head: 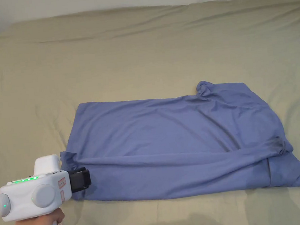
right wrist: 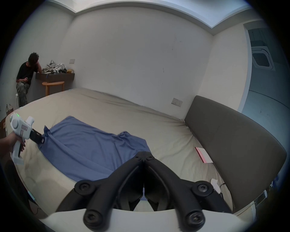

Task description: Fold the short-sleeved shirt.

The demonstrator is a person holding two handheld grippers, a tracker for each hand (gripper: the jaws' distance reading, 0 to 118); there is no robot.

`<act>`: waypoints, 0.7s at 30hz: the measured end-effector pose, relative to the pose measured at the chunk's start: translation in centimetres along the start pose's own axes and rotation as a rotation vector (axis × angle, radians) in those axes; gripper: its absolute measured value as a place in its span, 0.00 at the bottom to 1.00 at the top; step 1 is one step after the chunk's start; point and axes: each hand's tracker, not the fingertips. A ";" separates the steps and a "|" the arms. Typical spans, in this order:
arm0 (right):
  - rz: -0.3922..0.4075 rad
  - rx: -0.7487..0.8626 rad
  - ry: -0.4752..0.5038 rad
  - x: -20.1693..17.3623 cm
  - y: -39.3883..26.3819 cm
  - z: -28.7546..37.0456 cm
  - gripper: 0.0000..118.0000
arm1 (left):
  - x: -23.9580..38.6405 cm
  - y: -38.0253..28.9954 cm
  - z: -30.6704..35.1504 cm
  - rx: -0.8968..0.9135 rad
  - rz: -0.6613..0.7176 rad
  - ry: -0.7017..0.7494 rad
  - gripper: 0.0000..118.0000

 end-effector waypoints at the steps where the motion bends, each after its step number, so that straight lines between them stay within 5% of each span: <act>1: 0.004 -0.012 -0.007 0.2 -0.3 -0.2 0.01 | -0.2 0.3 -0.9 -0.023 0.023 0.002 0.97; 3: 0.013 -0.035 -0.015 0.6 -0.8 -0.6 0.01 | -0.2 0.4 -2.1 -0.077 0.017 0.033 0.93; 4: 0.015 -0.042 -0.026 0.8 -0.9 -0.8 0.01 | 0.2 0.0 -2.6 -0.101 -0.002 0.035 0.81; 6: 0.002 -0.060 -0.049 1.7 -0.9 -1.6 0.01 | 1.2 -0.7 -1.5 -0.011 -0.035 0.073 0.80; 9: -0.041 -0.080 -0.075 3.1 -0.7 -3.1 0.01 | 1.7 -0.7 -0.5 -0.025 -0.028 0.017 0.53; 12: -0.066 -0.117 -0.067 4.1 -0.9 -5.0 0.01 | 1.8 -0.3 0.6 -0.010 -0.014 -0.012 0.07; 13: -0.076 -0.156 -0.028 4.4 -1.2 -5.8 0.02 | 1.8 -0.3 1.0 0.002 -0.008 -0.032 0.07; 14: -0.113 -0.206 0.040 4.9 -1.7 -7.1 0.07 | 1.6 -0.1 1.2 0.006 -0.007 -0.009 0.07; 15: -0.177 -0.243 0.094 5.4 -2.4 -8.1 0.27 | 1.4 -0.2 1.6 0.010 0.008 -0.021 0.07; 16: -0.291 -0.279 0.166 6.0 -3.5 -9.5 0.73 | 1.1 -0.4 2.3 0.030 0.067 -0.033 0.07; 17: -0.353 -0.360 0.196 6.5 -4.9 -11.4 0.95 | 0.9 -0.6 2.9 0.040 0.108 -0.051 0.07; 19: -0.366 -0.462 0.180 6.4 -7.2 -14.0 0.97 | 1.1 -0.9 3.3 0.040 0.090 -0.054 0.07; 21: -0.233 -0.523 0.099 5.6 -9.7 -16.6 0.97 | 1.3 -1.1 3.6 0.053 0.044 -0.044 0.07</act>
